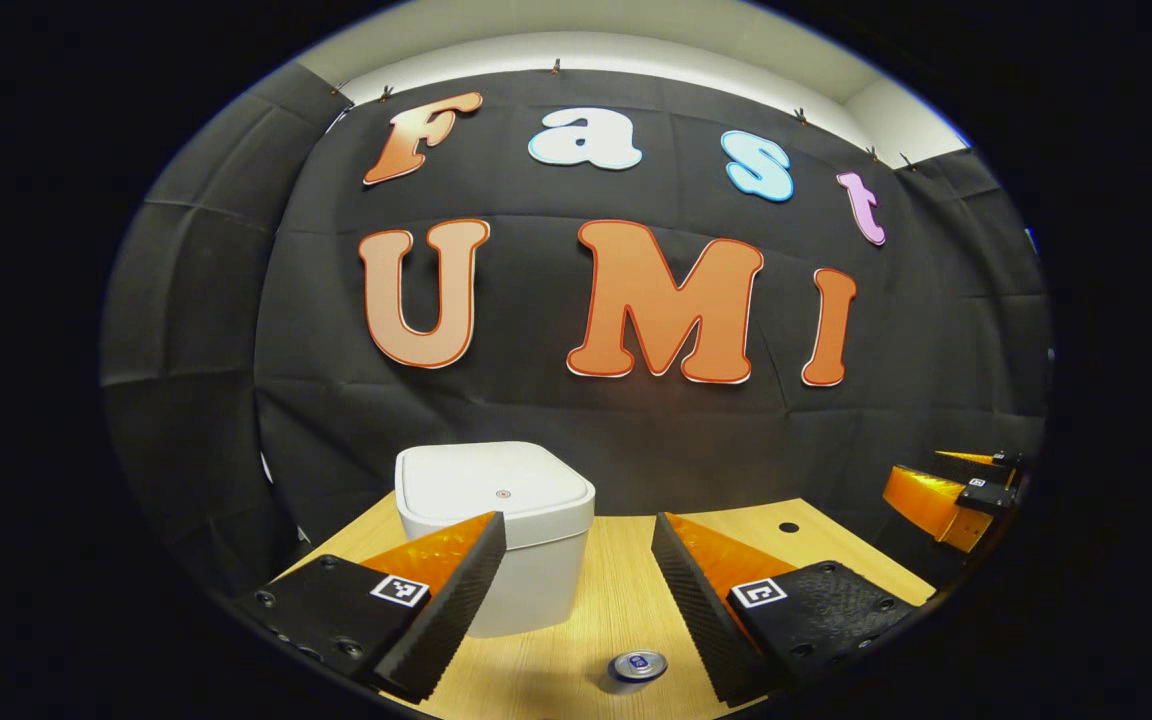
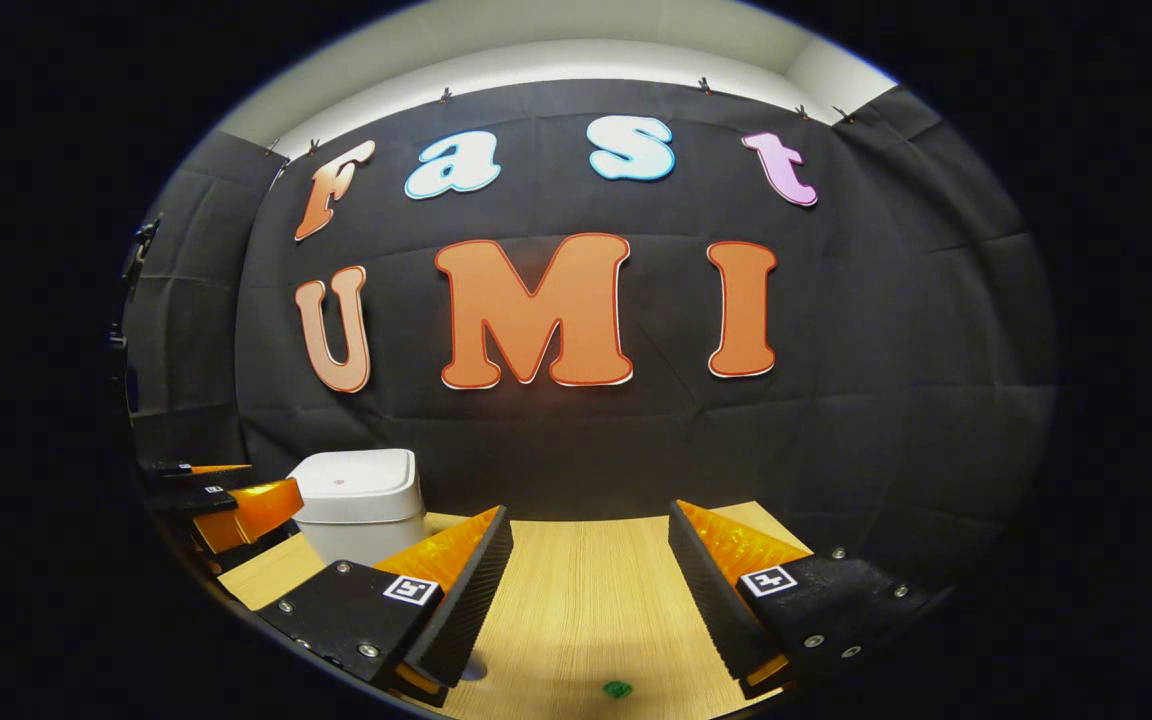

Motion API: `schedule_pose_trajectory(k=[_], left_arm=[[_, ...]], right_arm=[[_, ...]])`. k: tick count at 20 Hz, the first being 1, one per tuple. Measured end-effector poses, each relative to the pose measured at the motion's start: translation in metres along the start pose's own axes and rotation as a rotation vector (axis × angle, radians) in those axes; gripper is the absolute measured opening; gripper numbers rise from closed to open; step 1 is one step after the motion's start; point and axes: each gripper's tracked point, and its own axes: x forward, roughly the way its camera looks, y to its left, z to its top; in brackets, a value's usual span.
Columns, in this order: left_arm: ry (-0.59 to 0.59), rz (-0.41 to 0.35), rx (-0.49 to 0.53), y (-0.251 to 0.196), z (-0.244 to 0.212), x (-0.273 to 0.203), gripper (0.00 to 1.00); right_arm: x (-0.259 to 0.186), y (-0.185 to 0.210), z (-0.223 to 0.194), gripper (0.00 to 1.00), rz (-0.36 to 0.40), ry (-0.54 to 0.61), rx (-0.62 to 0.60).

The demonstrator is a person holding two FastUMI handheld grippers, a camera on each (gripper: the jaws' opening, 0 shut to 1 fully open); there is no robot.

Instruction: Press the lid of the desktop garbage bin to open it, pick up the crumpled paper on the desktop and throw it into the bin, then pick up the pop can on the desktop and drop it into the bin, and finally close the garbage bin lid.

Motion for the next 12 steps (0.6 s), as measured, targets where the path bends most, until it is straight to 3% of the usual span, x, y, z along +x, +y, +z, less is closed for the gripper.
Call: schedule_pose_trajectory(k=[12], left_arm=[[0.013,-0.029,0.017,-0.0034,-0.0017,-0.0008,0.94]], right_arm=[[0.0018,-0.0019,-0.0006,0.94,-0.002,0.002,-0.002]])
